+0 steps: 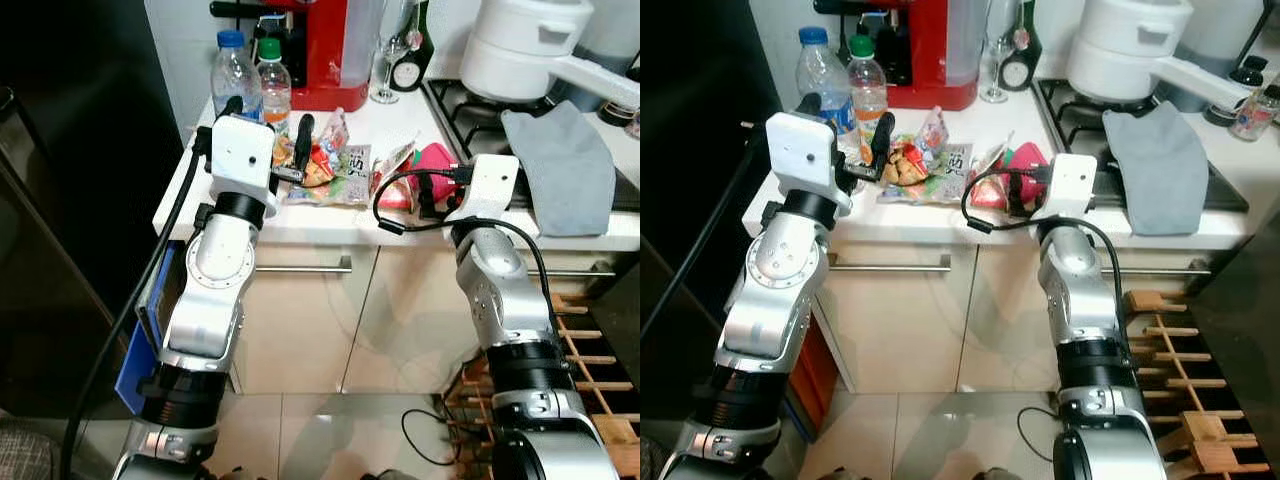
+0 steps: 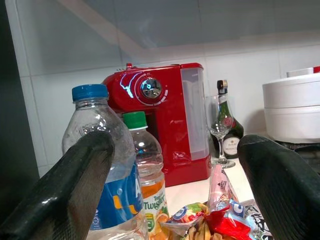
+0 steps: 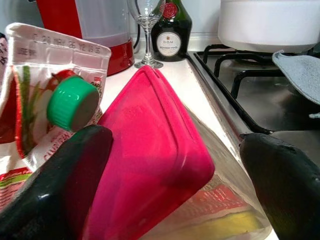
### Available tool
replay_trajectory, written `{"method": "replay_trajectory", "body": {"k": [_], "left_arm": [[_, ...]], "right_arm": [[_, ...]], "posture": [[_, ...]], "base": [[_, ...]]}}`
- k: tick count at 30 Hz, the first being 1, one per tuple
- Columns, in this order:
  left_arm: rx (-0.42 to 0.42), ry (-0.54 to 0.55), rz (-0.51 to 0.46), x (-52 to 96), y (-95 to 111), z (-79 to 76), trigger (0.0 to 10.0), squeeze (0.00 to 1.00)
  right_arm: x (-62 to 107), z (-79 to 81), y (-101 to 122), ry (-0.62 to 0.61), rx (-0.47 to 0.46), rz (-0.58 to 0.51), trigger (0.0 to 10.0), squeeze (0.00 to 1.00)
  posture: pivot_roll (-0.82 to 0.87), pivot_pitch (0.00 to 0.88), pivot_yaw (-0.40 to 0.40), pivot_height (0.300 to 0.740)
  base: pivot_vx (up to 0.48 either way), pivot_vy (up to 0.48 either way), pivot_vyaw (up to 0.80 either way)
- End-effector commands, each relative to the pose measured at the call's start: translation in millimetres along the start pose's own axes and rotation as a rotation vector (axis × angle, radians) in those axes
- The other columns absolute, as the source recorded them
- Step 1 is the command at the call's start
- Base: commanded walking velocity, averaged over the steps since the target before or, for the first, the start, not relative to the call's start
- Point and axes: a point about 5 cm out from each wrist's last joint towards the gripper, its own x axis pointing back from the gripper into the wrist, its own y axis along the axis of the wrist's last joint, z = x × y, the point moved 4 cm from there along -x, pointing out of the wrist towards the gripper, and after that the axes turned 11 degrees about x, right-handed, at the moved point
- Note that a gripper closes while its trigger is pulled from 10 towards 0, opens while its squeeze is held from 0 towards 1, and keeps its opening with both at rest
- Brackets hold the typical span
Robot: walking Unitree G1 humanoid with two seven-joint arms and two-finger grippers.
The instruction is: Restocking fridge
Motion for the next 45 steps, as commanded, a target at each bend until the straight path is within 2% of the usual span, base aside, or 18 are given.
{"method": "replay_trajectory", "body": {"k": [1, 18, 19, 20, 25, 29, 34, 36, 38, 40, 41, 42, 43, 45], "left_arm": [[0.001, -0.006, 0.0, 0.1, 2.2, -1.5, 10.0, 0.0], [0.008, -0.004, 0.013, -0.8, 0.4, -1.0, 10.0, 0.0], [0.009, -0.004, 0.011, -0.9, 0.9, -1.1, 10.0, 0.0], [0.009, -0.004, 0.009, -1.2, 1.6, -1.0, 10.0, 0.0], [0.01, -0.004, 0.004, -1.9, 2.8, -0.8, 10.0, 0.0], [0.012, -0.008, 0.002, -2.5, 3.4, -1.0, 10.0, 0.0], [0.012, -0.011, 0.001, -2.8, 3.6, -1.1, 10.0, 0.0], [0.012, -0.013, -0.001, -3.2, 4.2, -1.3, 10.0, 0.0], [0.011, -0.013, -0.002, -3.4, 4.4, -1.3, 10.0, 0.0], [0.012, -0.015, -0.004, -3.6, 4.8, -1.4, 10.0, 0.0], [0.012, -0.015, -0.004, -3.6, 4.8, -1.4, 10.0, 0.0], [0.013, -0.017, -0.005, -3.9, 5.2, -1.9, 10.0, 0.0], [0.013, -0.017, -0.005, -3.9, 5.2, -1.9, 10.0, 0.0], [0.014, -0.019, -0.006, -4.0, 5.3, -2.2, 10.0, 0.0]], "right_arm": [[-1.3, -2.7, -10.6, -0.004, -0.002, 0.058, 10.0, 0.0], [-5.5, 1.1, -33.1, 0.048, 0.009, 0.175, 10.0, 0.0], [-4.7, 1.5, -35.9, 0.047, 0.0, 0.183, 7.5, 0.0], [-3.3, 2.5, -40.4, 0.05, -0.015, 0.195, 0.0, 0.0], [0.4, 3.2, -54.0, 0.045, -0.056, 0.239, 0.0, 0.0], [5.6, 2.8, -75.3, 0.03, -0.15, 0.324, 0.0, 0.0], [7.5, 4.5, -83.6, 0.025, -0.239, 0.36, 0.0, 0.0], [7.9, 6.0, -85.8, 0.019, -0.33, 0.369, 0.0, 0.0], [7.6, 6.2, -85.5, 0.018, -0.355, 0.366, 0.0, 0.0], [6.5, 6.2, -84.2, 0.007, -0.45, 0.362, 0.0, 0.0], [6.5, 6.2, -84.2, 0.007, -0.45, 0.362, 0.0, 0.0], [3.6, 5.8, -77.6, -0.002, -0.572, 0.333, 0.0, 0.0], [3.6, 5.8, -77.6, -0.002, -0.572, 0.333, 0.0, 0.0], [1.0, 5.0, -70.8, -0.005, -0.645, 0.304, 0.0, 0.0]], "posture": [[0.02, 0.0, -0.022, 0.74], [0.02, 0.0, -0.02, 0.74], [0.02, 0.0, -0.02, 0.74], [0.02, 0.0, -0.019, 0.74], [0.02, 0.0, -0.017, 0.74], [0.02, 0.0, -0.015, 0.74], [0.02, 0.0, -0.015, 0.74], [0.02, 0.0, -0.014, 0.74], [0.02, 0.0, -0.013, 0.74], [0.02, 0.0, -0.012, 0.74], [0.02, 0.0, -0.012, 0.74], [0.02, 0.0, -0.01, 0.74], [0.02, 0.0, -0.01, 0.74], [0.02, 0.0, -0.009, 0.74]], "base": [[0.0, 0.0, 0.0], [0.0, 0.0, 0.0], [0.0, 0.0, 0.0], [0.0, 0.0, 0.0], [0.0, 0.0, 0.0], [0.0, 0.0, 0.0], [0.0, 0.0, 0.0], [0.0, 0.0, 0.0], [0.0, 0.0, 0.0], [0.0, 0.0, 0.0], [0.0, 0.0, 0.0], [0.0, 0.0, 0.0], [0.0, 0.0, 0.0], [0.0, 0.0, 0.0]]}}
